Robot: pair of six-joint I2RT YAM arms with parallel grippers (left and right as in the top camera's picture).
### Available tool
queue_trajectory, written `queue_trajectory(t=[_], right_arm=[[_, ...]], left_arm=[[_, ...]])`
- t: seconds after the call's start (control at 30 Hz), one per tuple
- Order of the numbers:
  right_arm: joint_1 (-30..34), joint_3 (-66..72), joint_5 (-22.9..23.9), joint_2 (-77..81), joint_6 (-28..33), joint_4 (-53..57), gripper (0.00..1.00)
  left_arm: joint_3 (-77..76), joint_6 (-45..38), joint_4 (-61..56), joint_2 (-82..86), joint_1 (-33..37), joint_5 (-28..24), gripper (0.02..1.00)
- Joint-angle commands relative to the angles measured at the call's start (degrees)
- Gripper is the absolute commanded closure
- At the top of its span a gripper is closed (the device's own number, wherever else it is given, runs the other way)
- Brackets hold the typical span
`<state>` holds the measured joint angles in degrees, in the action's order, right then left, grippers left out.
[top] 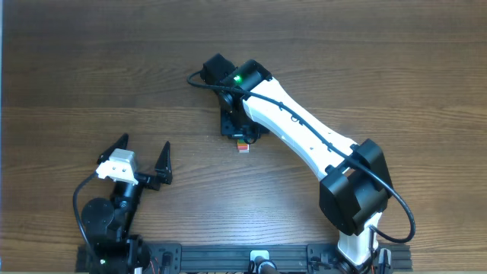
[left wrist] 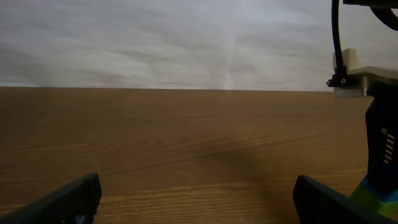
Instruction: Stack Cubes
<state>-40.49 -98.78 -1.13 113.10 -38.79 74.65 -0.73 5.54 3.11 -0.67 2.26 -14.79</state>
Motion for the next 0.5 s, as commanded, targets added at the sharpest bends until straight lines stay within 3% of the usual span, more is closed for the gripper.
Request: queue_trajectory(t=[0.03, 0.5], right_arm=[[-0.1, 0.3, 0.9, 1.0, -0.2, -0.4, 0.965], [-0.4, 0.3, 0.7, 1.0, -0.2, -0.6, 0.864]], left_arm=[[0.4, -0.8, -0.2, 0.4, -0.2, -0.2, 0.018], [0.4, -0.8, -0.2, 0.4, -0.2, -0.2, 0.018]])
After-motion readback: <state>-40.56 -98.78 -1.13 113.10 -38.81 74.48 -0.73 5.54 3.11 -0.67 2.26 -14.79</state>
